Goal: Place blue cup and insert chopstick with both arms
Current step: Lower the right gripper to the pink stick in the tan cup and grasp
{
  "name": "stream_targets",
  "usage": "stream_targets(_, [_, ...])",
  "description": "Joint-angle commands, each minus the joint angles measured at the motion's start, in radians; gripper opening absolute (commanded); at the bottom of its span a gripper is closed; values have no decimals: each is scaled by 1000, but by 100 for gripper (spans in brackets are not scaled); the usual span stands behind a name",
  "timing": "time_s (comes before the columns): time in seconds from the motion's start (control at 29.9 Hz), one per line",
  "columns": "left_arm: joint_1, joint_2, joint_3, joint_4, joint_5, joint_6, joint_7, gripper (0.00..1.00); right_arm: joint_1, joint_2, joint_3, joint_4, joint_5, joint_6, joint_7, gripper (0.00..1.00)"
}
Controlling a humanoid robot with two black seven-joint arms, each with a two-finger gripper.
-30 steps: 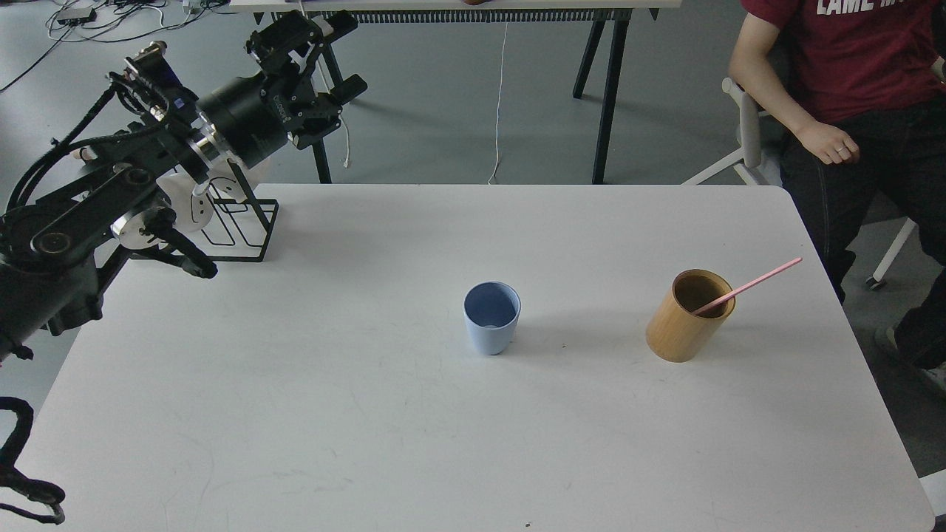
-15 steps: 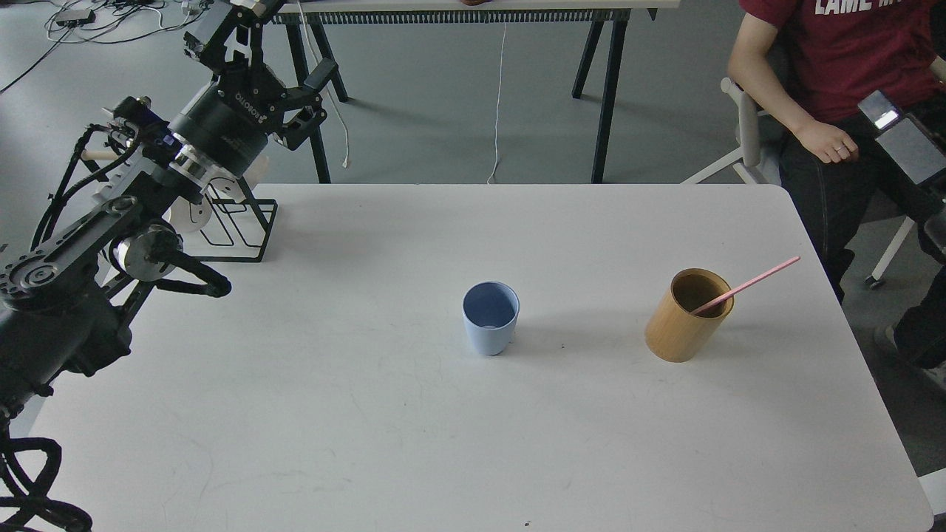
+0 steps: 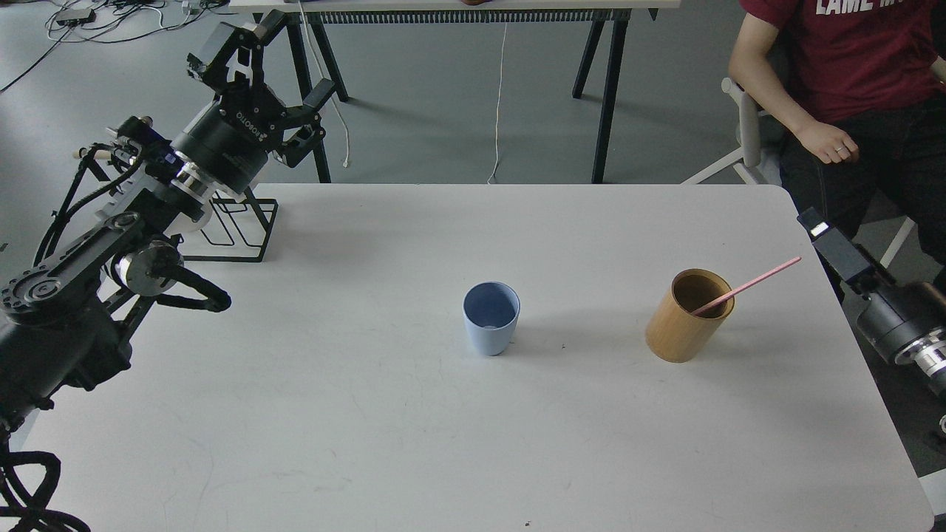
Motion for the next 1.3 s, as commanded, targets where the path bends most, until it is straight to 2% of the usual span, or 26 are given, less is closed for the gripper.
stream_targets(0.0, [3, 1, -1, 0, 0, 0, 0, 99, -2, 57, -7, -47, -8, 0, 0, 87])
stream_targets(0.2, [4, 9, -1, 3, -1, 0, 0, 99, -18, 135, -30, -111, -57, 0, 0, 84])
stream_targets(0.3, [15, 9, -1, 5, -1, 0, 0, 99, -24, 150, -31, -116, -58, 0, 0, 77])
stream_targets(0.37, [18, 9, 0, 5, -1, 0, 0, 99, -25, 152, -33, -117, -60, 0, 0, 70])
stream_targets(0.8, [24, 8, -1, 8, -4, 0, 0, 99, -5, 150, -114, -117, -80, 0, 0, 63])
stream_targets(0.9, [27, 8, -1, 9, -4, 0, 0, 99, 8, 150, -114, -118, -80, 0, 0, 56])
stream_targets(1.27, [40, 6, -1, 12, -6, 0, 0, 99, 25, 152, -135, -140, -86, 0, 0, 44])
